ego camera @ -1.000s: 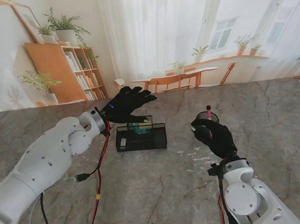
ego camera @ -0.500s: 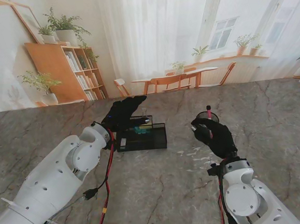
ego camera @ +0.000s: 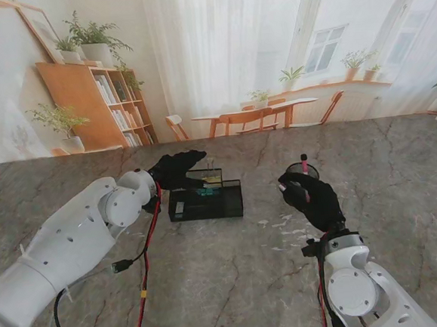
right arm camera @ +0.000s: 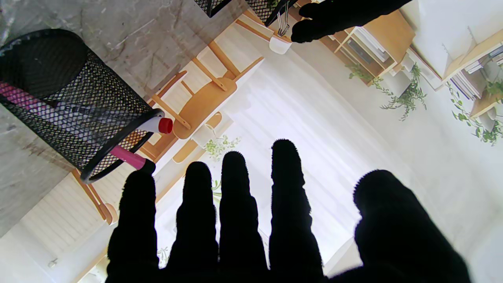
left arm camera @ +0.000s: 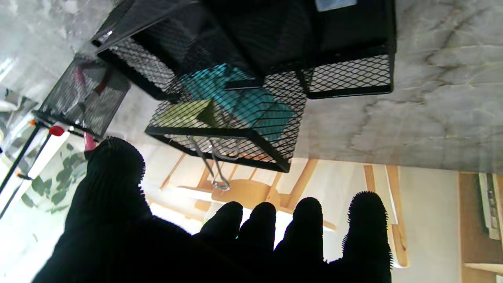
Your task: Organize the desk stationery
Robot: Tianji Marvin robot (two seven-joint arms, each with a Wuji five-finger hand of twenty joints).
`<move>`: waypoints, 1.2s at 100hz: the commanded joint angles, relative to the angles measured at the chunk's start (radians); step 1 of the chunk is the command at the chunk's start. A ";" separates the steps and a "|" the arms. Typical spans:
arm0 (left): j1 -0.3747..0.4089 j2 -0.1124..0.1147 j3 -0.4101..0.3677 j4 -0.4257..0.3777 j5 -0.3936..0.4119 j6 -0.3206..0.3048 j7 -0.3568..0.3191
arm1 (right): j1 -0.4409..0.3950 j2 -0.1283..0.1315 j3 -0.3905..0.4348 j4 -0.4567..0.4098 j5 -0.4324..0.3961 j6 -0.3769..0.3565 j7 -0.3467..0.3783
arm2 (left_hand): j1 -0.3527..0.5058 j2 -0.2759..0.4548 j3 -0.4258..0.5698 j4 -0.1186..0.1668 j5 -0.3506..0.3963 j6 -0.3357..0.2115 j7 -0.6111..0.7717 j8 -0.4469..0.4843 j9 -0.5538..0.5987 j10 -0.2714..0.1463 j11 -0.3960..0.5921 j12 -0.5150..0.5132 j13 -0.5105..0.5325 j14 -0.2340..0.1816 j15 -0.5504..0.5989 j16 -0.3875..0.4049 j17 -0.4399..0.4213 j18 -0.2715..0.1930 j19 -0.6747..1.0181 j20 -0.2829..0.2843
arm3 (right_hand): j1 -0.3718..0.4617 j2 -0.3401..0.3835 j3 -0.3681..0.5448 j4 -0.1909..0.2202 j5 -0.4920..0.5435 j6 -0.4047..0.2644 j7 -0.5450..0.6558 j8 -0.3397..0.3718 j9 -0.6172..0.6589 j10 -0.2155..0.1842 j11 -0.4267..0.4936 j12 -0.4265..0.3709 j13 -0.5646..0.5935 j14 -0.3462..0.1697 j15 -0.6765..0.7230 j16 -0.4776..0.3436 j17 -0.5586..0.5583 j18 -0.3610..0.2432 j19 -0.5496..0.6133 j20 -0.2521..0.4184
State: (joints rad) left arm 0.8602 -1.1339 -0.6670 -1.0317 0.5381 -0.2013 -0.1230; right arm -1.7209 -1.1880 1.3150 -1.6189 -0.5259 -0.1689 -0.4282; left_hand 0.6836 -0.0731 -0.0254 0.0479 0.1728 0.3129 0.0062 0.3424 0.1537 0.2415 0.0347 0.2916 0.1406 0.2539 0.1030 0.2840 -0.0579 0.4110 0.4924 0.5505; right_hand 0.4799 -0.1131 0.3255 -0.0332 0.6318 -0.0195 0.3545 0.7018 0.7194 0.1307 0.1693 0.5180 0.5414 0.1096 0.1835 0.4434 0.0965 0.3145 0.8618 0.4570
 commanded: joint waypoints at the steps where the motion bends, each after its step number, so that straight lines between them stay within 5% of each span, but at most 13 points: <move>1: -0.033 -0.018 0.017 0.028 -0.006 -0.017 0.008 | -0.003 -0.002 0.001 0.002 0.001 0.002 0.013 | -0.017 -0.031 0.001 -0.068 -0.039 -0.028 -0.011 -0.011 -0.031 0.004 -0.007 -0.002 -0.012 0.006 -0.005 0.000 -0.004 0.014 -0.017 -0.014 | 0.007 0.020 -0.025 0.002 0.016 -0.004 0.009 0.007 0.004 0.000 0.014 0.013 0.008 -0.010 -0.009 0.011 -0.015 -0.020 0.001 0.026; 32: -0.153 -0.098 0.190 0.258 -0.043 -0.104 0.096 | -0.003 -0.002 0.004 0.000 -0.001 0.010 0.015 | 0.029 -0.044 0.003 -0.067 -0.038 -0.047 -0.030 -0.096 -0.024 0.016 0.003 0.014 0.025 0.007 0.026 0.024 0.019 0.006 0.053 0.020 | 0.008 0.020 -0.024 0.002 0.016 -0.004 0.009 0.007 0.001 0.000 0.013 0.013 0.008 -0.010 -0.009 0.011 -0.016 -0.021 0.001 0.025; 49: -0.159 -0.128 0.217 0.320 -0.056 -0.108 0.138 | -0.004 -0.002 0.006 -0.001 -0.002 0.010 0.012 | 0.112 -0.079 0.002 -0.063 -0.041 0.040 0.013 0.013 0.099 -0.001 0.046 0.080 0.146 -0.031 0.093 0.114 0.095 -0.057 0.227 0.097 | 0.007 0.020 -0.025 0.002 0.016 -0.004 0.009 0.007 0.001 0.000 0.013 0.013 0.008 -0.010 -0.009 0.011 -0.016 -0.021 0.001 0.025; 55: -0.157 -0.131 0.220 0.325 -0.058 -0.103 0.140 | -0.005 -0.002 0.007 -0.002 -0.002 0.011 0.012 | 0.130 -0.097 0.004 -0.062 -0.043 0.086 0.030 0.061 0.140 -0.008 0.059 0.099 0.177 -0.043 0.112 0.139 0.120 -0.084 0.262 0.112 | 0.007 0.020 -0.025 0.002 0.016 -0.003 0.009 0.007 0.001 0.001 0.013 0.013 0.009 -0.009 -0.009 0.011 -0.016 -0.021 0.001 0.025; 69: -0.141 -0.123 0.216 0.317 -0.066 -0.100 0.124 | -0.007 -0.003 0.008 -0.003 -0.004 0.010 0.009 | 0.079 -0.082 -0.001 -0.065 -0.038 0.100 0.061 0.137 0.186 -0.016 0.068 0.124 0.209 -0.057 0.126 0.176 0.139 -0.102 0.290 0.129 | 0.007 0.021 -0.025 0.002 0.017 -0.002 0.009 0.007 0.007 0.001 0.015 0.013 0.009 -0.009 -0.009 0.011 -0.015 -0.021 0.001 0.025; 85: -0.117 -0.106 0.197 0.280 -0.081 -0.080 0.082 | -0.007 -0.003 0.009 -0.004 -0.004 0.011 0.009 | 0.078 -0.082 0.004 -0.066 0.022 0.065 0.080 0.162 0.234 -0.012 0.083 0.150 0.250 -0.062 0.147 0.217 0.170 -0.125 0.319 0.169 | 0.008 0.021 -0.025 0.002 0.016 -0.004 0.009 0.007 0.006 0.001 0.015 0.013 0.008 -0.009 -0.008 0.012 -0.015 -0.021 0.002 0.025; 104: -0.111 -0.104 0.205 0.279 -0.065 -0.059 0.089 | -0.007 -0.002 0.009 -0.004 -0.003 0.008 0.010 | 0.278 -0.098 0.007 -0.066 0.144 0.034 0.165 0.291 0.355 -0.032 0.195 0.316 0.368 -0.096 0.300 0.394 0.329 -0.249 0.460 0.242 | 0.008 0.021 -0.026 0.002 0.017 -0.004 0.009 0.007 0.005 0.001 0.014 0.013 0.008 -0.009 -0.008 0.012 -0.016 -0.021 0.002 0.025; 118: -0.109 -0.112 0.202 0.299 -0.052 -0.069 0.136 | -0.007 -0.002 0.008 -0.003 -0.004 0.008 0.010 | 0.421 -0.076 0.009 -0.071 0.303 -0.065 0.296 0.437 0.494 -0.116 0.377 0.429 0.513 -0.137 0.465 0.503 0.473 -0.333 0.581 0.253 | 0.008 0.021 -0.026 0.002 0.017 -0.005 0.009 0.007 0.003 0.000 0.013 0.013 0.009 -0.010 -0.008 0.012 -0.015 -0.021 0.002 0.025; 120: -0.108 -0.113 0.201 0.302 -0.047 -0.071 0.147 | -0.007 -0.002 0.008 -0.004 -0.004 0.009 0.010 | 0.455 -0.095 0.008 -0.077 0.318 -0.084 0.333 0.520 0.521 -0.124 0.394 0.515 0.533 -0.138 0.490 0.512 0.493 -0.341 0.601 0.250 | 0.008 0.021 -0.026 0.002 0.016 -0.005 0.009 0.007 0.002 0.000 0.013 0.013 0.009 -0.010 -0.008 0.012 -0.015 -0.021 0.002 0.025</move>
State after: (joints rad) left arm 0.7371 -1.2423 -0.4692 -0.7521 0.4793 -0.2664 0.0099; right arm -1.7249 -1.1883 1.3232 -1.6210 -0.5294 -0.1594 -0.4294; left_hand 0.9554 -0.1958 -0.0938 0.0384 0.3879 0.3099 0.2388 0.7567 0.5800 0.1937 0.3659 0.6950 0.5800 0.1618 0.5073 0.7502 0.3815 0.1272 1.0225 0.7744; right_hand 0.4798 -0.1131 0.3255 -0.0332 0.6320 -0.0194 0.3546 0.7018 0.7199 0.1308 0.1693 0.5180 0.5414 0.1096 0.1836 0.4446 0.0965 0.3145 0.8618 0.4570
